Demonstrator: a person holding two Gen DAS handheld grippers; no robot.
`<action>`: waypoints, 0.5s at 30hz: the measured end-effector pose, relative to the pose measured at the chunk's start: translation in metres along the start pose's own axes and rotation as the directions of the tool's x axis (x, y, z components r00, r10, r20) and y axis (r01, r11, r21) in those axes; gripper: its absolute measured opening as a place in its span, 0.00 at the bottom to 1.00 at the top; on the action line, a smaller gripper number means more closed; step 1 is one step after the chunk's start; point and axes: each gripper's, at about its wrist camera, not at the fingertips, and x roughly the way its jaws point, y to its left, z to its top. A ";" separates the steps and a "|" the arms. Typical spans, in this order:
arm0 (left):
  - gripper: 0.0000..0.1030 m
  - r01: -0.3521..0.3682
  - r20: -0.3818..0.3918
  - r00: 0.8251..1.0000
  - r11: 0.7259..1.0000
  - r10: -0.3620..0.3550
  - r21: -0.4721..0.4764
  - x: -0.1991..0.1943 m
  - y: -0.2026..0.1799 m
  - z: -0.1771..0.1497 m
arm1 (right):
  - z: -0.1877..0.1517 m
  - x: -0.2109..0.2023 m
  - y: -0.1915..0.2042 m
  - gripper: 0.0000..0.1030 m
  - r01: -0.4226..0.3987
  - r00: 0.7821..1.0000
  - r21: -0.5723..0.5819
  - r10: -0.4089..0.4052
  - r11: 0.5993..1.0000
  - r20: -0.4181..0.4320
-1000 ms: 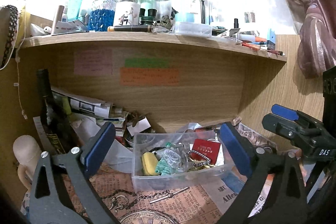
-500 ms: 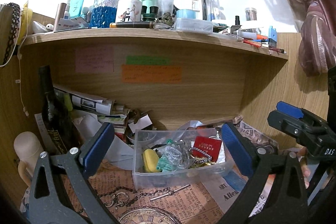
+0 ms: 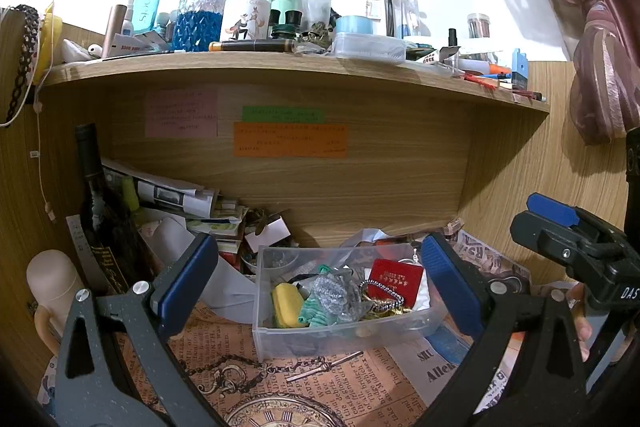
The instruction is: Organize soft objects
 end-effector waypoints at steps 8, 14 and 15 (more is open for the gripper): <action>1.00 -0.007 -0.002 1.000 1.000 0.007 -0.002 0.000 -0.002 -0.001 | 0.000 0.000 -0.001 1.00 -0.003 1.000 0.000 0.003 1.000 0.000; 1.00 -0.010 -0.002 1.000 1.000 0.010 -0.003 0.000 -0.003 -0.001 | 0.000 0.001 0.000 1.00 -0.002 1.000 -0.001 0.002 1.000 -0.001; 1.00 -0.010 -0.002 1.000 1.000 0.010 -0.003 -0.001 -0.003 -0.001 | 0.000 0.001 0.000 1.00 -0.003 1.000 0.000 0.003 1.000 -0.001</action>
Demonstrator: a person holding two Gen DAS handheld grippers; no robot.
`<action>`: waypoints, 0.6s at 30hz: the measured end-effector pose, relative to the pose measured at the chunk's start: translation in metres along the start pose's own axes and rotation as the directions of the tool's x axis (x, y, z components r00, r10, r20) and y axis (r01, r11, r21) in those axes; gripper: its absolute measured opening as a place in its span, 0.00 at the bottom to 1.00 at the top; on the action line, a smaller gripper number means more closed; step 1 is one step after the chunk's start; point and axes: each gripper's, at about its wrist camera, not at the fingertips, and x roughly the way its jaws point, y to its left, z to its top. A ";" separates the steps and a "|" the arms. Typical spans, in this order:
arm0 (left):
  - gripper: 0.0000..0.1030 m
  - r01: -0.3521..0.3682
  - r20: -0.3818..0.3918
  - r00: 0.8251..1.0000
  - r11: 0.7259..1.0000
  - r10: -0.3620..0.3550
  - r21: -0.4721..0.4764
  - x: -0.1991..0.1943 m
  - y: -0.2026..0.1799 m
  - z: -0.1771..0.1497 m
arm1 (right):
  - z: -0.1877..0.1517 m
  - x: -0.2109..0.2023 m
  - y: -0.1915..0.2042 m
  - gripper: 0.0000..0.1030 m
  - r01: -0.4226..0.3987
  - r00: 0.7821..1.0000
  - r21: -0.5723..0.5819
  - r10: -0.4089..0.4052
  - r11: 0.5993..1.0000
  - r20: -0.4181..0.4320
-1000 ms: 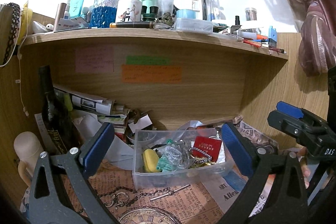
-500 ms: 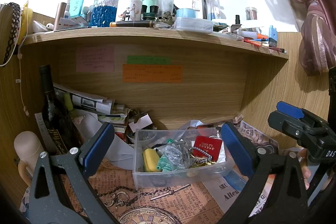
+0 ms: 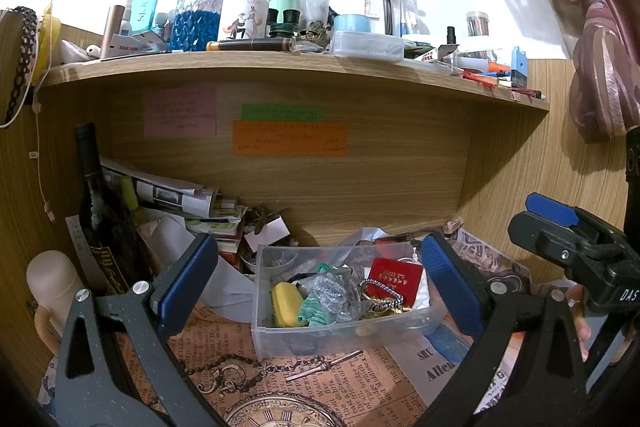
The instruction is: Organize soft objects
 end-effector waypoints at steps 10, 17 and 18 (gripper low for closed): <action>1.00 0.004 -0.002 1.000 1.000 -0.004 0.000 0.001 0.001 0.000 | 0.000 0.000 0.000 1.00 0.000 1.000 0.000 0.000 1.000 -0.001; 1.00 0.006 -0.003 1.000 1.000 -0.006 -0.003 0.001 0.001 -0.001 | -0.001 0.001 0.000 1.00 -0.002 1.000 0.002 0.002 1.000 -0.004; 1.00 0.004 -0.003 1.000 1.000 -0.004 -0.002 0.001 0.000 -0.001 | -0.002 0.002 0.000 1.00 -0.001 1.000 0.001 0.001 1.000 -0.005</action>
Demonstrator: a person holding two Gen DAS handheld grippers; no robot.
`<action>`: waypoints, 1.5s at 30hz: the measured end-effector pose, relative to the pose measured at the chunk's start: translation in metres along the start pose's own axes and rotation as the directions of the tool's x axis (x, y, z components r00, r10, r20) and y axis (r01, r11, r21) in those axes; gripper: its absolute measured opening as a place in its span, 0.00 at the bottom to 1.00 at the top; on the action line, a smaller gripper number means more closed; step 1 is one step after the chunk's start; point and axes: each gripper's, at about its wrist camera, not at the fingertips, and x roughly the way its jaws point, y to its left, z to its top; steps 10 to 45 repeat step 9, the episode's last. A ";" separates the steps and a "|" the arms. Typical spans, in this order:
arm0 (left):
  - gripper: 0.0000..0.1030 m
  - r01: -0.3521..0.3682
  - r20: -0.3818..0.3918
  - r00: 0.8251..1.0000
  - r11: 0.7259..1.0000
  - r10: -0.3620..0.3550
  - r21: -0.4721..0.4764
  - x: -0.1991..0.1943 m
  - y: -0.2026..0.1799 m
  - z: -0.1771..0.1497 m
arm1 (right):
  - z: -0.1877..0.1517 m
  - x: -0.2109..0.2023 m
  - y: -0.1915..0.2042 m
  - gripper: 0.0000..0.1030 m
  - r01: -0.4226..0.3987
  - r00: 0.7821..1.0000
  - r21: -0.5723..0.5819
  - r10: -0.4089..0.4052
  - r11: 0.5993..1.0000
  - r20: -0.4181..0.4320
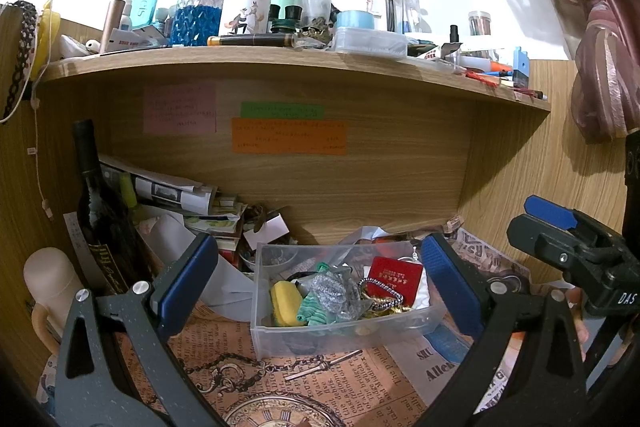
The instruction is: Organize soft objects
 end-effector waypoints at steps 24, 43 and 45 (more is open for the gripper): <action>1.00 0.010 -0.020 1.000 1.000 -0.010 -0.002 0.004 0.000 -0.004 | -0.005 0.007 -0.003 1.00 0.010 1.000 0.008 -0.010 1.000 -0.021; 1.00 0.010 -0.020 1.000 1.000 -0.010 -0.002 0.004 0.000 -0.004 | -0.005 0.007 -0.003 1.00 0.010 1.000 0.008 -0.010 1.000 -0.021; 1.00 0.010 -0.020 1.000 1.000 -0.010 -0.002 0.004 0.000 -0.004 | -0.005 0.007 -0.003 1.00 0.010 1.000 0.008 -0.010 1.000 -0.021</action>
